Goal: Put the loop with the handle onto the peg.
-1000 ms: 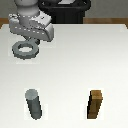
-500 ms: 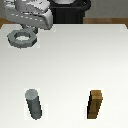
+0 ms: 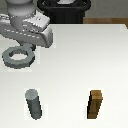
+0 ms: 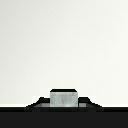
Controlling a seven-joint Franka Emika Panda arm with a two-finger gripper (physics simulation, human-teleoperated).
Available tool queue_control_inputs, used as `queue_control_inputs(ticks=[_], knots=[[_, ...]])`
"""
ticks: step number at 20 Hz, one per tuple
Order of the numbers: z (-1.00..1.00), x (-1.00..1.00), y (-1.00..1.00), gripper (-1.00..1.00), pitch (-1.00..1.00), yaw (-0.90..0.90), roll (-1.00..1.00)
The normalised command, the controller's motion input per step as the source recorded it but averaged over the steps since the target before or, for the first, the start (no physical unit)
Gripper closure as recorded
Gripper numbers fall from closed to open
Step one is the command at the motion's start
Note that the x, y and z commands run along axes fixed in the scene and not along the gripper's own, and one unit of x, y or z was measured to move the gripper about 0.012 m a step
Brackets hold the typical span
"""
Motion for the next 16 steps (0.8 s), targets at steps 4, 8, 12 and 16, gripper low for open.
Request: queue_control_inputs(ticks=[4,8,12,16], knots=[[0.00,0.50,0.06,1.00,0.00,0.00,0.00],[0.00,0.00,0.25,1.00,0.00,0.00,0.00],[0.00,0.00,0.25,1.00,0.00,0.00,0.00],[0.50,0.25,0.00,1.00,0.00,0.00,0.00]])
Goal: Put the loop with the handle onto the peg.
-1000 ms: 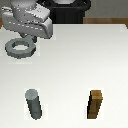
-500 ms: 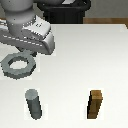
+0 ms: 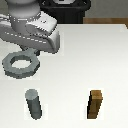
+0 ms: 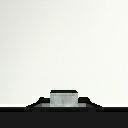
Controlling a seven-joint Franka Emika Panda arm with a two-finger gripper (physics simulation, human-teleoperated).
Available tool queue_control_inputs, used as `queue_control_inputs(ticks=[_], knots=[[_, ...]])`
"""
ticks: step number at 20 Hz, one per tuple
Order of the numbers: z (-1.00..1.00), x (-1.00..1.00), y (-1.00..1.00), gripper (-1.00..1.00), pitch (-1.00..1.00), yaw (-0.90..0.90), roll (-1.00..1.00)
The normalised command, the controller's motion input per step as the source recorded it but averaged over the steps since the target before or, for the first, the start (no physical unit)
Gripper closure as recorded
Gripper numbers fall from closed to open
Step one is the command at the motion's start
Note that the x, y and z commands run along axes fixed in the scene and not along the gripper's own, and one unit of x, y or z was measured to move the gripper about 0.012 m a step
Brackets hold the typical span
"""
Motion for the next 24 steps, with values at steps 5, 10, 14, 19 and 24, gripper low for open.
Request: queue_control_inputs(ticks=[5,10,14,19,24], knots=[[0.00,0.40,0.00,1.00,0.00,0.00,0.00],[0.00,1.00,0.00,1.00,0.00,0.00,0.00],[0.00,0.00,0.25,1.00,0.00,0.00,0.00],[0.00,0.00,0.40,1.00,0.00,0.00,0.00],[-0.20,0.00,0.00,1.00,0.00,0.00,0.00]])
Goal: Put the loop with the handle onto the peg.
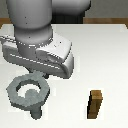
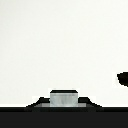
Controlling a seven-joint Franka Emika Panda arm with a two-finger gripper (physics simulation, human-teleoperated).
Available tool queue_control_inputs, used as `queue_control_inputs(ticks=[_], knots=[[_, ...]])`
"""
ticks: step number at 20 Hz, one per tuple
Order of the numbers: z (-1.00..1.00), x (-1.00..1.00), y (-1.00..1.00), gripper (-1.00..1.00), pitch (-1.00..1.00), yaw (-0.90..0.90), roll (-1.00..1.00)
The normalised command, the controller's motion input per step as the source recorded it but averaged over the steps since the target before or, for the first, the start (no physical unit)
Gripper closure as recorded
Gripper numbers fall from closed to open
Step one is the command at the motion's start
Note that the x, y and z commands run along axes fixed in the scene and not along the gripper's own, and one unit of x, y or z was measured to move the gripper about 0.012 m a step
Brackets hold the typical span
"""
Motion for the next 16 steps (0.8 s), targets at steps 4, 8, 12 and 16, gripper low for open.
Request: queue_control_inputs(ticks=[4,8,12,16], knots=[[-0.50,-0.25,0.00,1.00,0.00,0.00,0.00],[-0.75,-0.25,0.00,1.00,0.00,0.00,0.00],[-0.50,0.00,0.00,1.00,0.00,0.00,0.00],[-0.25,0.00,0.00,-1.00,0.00,0.00,0.00]])
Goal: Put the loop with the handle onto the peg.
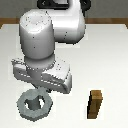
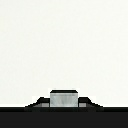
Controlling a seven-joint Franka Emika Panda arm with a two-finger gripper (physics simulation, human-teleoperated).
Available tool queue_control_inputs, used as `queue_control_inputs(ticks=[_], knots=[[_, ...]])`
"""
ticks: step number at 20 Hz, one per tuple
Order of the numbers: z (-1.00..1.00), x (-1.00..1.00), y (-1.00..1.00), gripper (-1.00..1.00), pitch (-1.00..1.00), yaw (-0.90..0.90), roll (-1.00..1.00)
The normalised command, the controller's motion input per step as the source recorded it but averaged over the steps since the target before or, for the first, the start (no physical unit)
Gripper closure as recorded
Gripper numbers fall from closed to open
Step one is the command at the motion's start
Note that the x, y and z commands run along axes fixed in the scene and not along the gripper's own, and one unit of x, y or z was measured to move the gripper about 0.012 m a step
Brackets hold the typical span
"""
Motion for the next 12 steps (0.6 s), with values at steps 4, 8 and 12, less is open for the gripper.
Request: queue_control_inputs(ticks=[4,8,12], knots=[[0.00,0.00,0.00,-1.00,0.00,0.00,0.00],[0.00,0.00,0.00,-1.00,0.00,0.00,0.00],[0.00,0.00,0.00,-1.00,0.00,0.00,0.00]])
